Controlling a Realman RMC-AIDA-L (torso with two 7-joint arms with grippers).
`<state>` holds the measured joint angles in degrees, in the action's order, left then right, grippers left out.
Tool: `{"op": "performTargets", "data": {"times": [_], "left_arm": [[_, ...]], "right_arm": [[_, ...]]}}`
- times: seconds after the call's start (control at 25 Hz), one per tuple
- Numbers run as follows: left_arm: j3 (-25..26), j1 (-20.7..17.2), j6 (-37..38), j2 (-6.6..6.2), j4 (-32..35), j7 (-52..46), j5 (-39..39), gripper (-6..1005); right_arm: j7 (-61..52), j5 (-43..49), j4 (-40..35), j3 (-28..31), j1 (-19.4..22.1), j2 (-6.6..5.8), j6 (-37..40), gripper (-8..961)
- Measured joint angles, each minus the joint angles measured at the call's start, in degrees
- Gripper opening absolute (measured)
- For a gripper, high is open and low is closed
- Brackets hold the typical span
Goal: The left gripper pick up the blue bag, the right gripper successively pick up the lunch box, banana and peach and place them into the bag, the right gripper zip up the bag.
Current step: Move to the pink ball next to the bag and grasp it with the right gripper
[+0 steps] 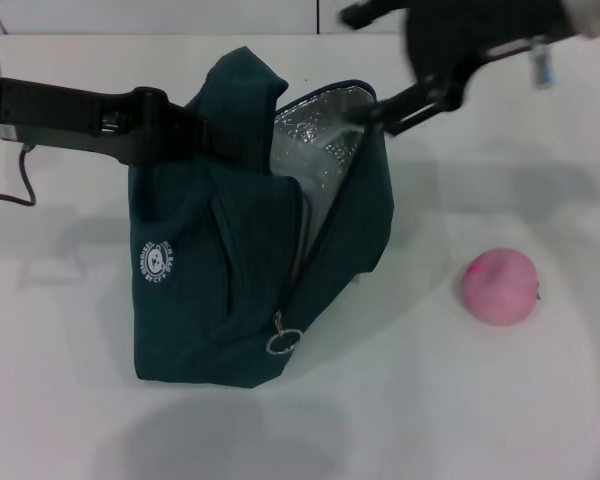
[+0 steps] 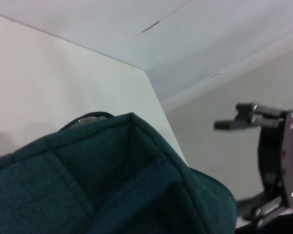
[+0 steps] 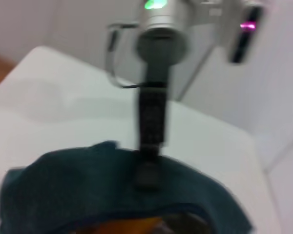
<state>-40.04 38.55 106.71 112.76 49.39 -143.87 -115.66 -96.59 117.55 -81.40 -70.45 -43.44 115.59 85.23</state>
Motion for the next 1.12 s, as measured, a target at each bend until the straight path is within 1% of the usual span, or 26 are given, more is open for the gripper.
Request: {"op": "performTargets", "data": {"times": [0.08, 0.12, 0.2, 0.32, 0.36, 0.4, 0.56, 0.72, 0.92, 1.12], "left_arm": [[0.03, -0.05, -0.01, 0.03, 0.00, 0.03, 0.00, 38], [0.03, -0.06, -0.01, 0.05, 0.00, 0.05, 0.01, 38], [0.01, -0.06, -0.01, 0.08, 0.00, 0.06, 0.00, 38], [-0.03, -0.07, -0.01, 0.16, 0.00, 0.08, 0.01, 38], [-0.04, -0.10, -0.01, 0.20, 0.00, 0.10, 0.01, 38], [-0.04, -0.15, -0.01, 0.22, 0.00, 0.13, 0.01, 38], [-0.01, -0.21, 0.00, 0.27, 0.00, 0.16, 0.01, 38], [-0.10, -0.23, 0.06, 0.27, 0.00, 0.20, 0.01, 38], [-0.19, -0.24, 0.04, 0.26, 0.00, 0.45, 0.03, 38], [-0.29, -0.24, 0.01, 0.26, 0.00, 0.79, 0.07, 38]], "right_arm": [[-0.78, -1.17, -0.23, 3.26, 2.09, -0.09, 0.83, 851], [-1.09, -2.43, 0.06, 5.96, 3.69, -0.12, 2.04, 871], [-1.44, -4.92, 1.77, 10.19, 6.49, -0.14, 4.07, 870], [-1.23, -8.44, 5.19, 14.57, 10.25, -0.21, 6.52, 870], [-0.85, -9.57, 6.21, 15.65, 11.39, -0.26, 7.05, 869], [0.20, -11.37, 7.76, 17.06, 13.52, -0.27, 7.82, 869], [4.05, -15.20, 12.92, 18.02, 19.00, -0.28, 8.51, 867], [6.00, -12.91, 17.51, 17.67, 20.82, -0.32, 8.13, 865], [12.27, -8.78, 23.04, 17.66, 21.16, -0.32, 8.13, 862], [18.58, -8.37, 28.16, 17.67, 21.47, -0.27, 6.64, 859]]}}
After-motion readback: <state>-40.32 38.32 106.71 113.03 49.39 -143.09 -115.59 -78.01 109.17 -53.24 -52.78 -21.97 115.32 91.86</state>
